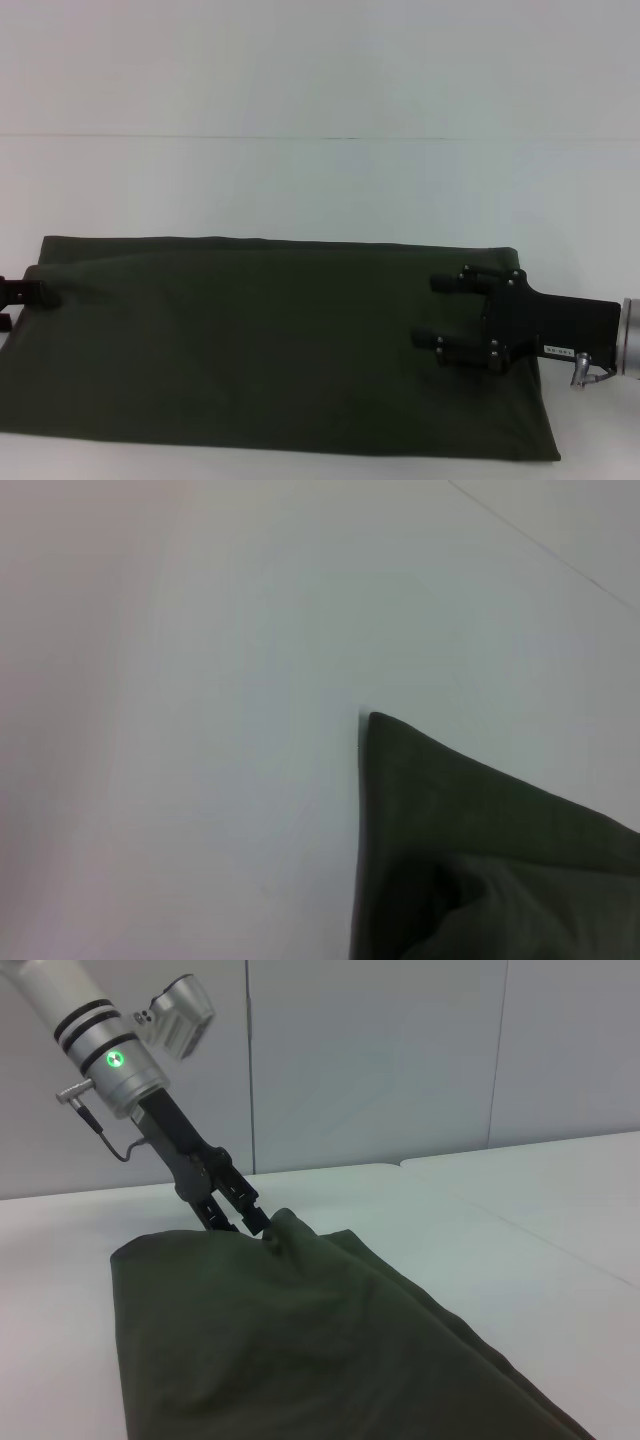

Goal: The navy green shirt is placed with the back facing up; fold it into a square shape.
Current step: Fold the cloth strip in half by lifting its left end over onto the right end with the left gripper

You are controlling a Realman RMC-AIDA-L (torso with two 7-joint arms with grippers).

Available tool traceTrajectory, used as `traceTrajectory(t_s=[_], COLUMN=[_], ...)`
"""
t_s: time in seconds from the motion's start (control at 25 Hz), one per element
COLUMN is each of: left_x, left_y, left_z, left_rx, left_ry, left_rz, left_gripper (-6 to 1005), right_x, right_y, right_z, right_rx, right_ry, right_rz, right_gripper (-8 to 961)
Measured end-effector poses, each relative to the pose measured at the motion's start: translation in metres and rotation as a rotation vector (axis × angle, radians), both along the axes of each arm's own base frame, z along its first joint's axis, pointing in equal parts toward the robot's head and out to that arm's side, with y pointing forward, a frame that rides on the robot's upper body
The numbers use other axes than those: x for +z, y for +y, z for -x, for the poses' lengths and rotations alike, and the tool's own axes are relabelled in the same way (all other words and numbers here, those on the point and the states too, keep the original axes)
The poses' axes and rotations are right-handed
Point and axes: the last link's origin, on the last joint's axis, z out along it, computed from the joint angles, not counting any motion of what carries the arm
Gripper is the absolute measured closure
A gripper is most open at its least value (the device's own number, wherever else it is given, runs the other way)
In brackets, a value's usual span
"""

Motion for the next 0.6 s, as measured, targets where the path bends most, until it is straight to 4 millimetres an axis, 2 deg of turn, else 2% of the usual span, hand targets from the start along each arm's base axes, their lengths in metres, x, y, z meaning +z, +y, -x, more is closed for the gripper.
traceTrajectory(t_s=[0.6], left_x=[-0.0058], left_y=[-0.001], left_z=[-0.003], left_rx=[-0.005], left_ry=[-0.015], left_rz=[0.015], left_gripper=[151], right_x=[0.0], right_y=[-0.0001], right_z=[-0.0001], right_rx=[-0.001], right_ry=[0.001], right_rz=[-0.001], right_gripper=[188])
